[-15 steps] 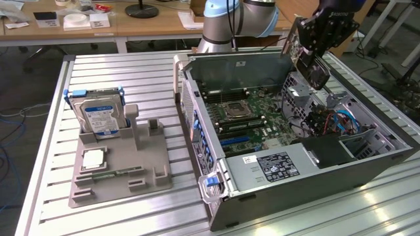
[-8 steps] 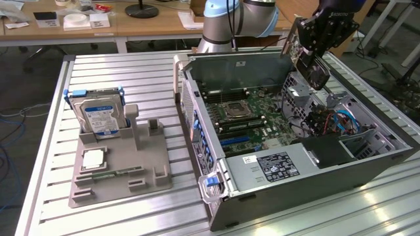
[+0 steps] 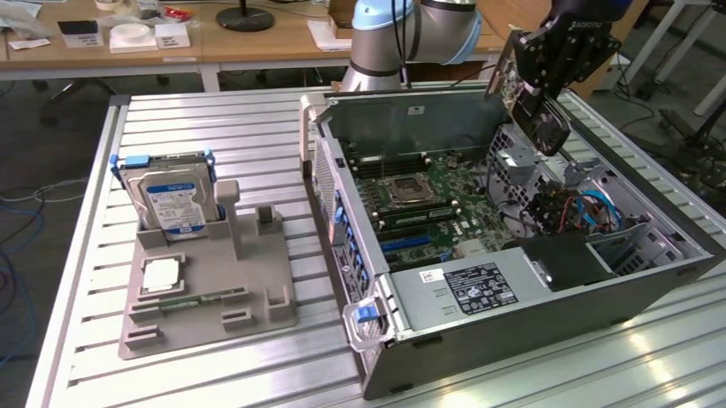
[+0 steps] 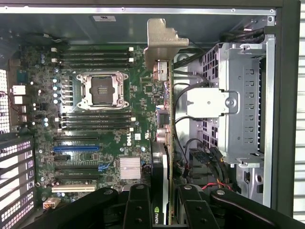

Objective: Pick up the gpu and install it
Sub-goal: 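Insert the gpu into the slot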

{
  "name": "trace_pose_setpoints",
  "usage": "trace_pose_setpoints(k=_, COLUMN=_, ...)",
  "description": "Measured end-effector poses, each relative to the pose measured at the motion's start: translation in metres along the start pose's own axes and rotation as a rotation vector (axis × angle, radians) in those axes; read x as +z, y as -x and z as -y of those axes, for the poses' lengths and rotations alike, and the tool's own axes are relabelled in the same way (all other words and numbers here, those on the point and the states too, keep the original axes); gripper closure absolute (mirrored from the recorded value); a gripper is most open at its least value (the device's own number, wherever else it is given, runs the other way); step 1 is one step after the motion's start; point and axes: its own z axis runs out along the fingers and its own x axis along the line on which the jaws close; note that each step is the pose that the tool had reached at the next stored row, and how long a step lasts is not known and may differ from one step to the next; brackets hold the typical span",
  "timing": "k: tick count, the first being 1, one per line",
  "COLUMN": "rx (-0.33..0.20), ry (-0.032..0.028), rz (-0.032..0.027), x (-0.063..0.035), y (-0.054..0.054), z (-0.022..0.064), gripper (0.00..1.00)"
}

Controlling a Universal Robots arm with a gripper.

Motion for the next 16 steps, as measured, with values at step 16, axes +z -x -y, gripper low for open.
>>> trace_pose_setpoints(k=16, rx=-0.210, ry=0.0058, rz=-0.0047, x=0.0002, y=-0.0002, z=0.0000, gripper=0.73)
